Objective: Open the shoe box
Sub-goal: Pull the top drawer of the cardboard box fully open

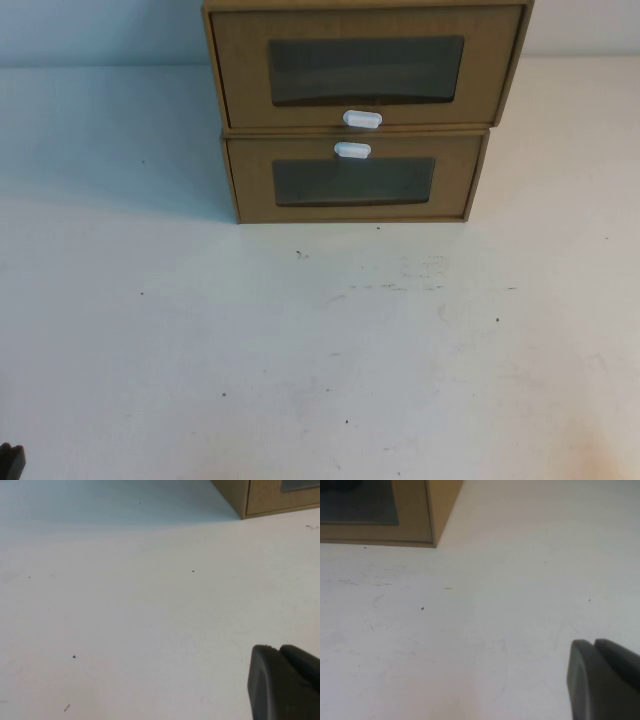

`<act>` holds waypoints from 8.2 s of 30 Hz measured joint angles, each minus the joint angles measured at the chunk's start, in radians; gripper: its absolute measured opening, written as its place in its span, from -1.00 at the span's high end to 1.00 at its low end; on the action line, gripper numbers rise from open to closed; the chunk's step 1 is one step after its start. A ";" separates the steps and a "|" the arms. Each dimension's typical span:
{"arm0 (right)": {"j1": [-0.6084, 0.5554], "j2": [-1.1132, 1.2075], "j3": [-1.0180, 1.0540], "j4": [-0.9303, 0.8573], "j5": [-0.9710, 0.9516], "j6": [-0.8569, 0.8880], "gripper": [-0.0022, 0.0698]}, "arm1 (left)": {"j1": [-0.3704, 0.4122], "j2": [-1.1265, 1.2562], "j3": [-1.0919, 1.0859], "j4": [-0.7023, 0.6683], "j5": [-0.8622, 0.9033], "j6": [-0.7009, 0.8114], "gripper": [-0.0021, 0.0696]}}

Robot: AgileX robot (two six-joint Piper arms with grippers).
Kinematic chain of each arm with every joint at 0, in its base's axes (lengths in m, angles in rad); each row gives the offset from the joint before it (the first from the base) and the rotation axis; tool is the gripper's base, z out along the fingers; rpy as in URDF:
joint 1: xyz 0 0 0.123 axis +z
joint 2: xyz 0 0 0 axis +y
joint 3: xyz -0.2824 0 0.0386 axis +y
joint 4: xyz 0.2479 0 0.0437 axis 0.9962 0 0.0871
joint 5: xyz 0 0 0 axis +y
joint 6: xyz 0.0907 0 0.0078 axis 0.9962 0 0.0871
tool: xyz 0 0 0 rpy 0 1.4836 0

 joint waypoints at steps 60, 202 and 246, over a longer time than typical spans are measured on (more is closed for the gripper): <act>0.000 0.019 -0.380 0.247 -0.968 0.017 0.98 | 0.000 0.011 -0.443 -0.040 -0.995 -0.176 0.96; 0.638 1.990 -1.488 -1.797 0.138 0.730 0.02 | -0.022 2.119 -2.264 -0.843 0.720 0.434 0.96; 0.868 1.860 -1.278 -1.670 0.382 0.695 0.54 | -0.029 2.120 -2.271 -0.816 0.751 0.353 0.96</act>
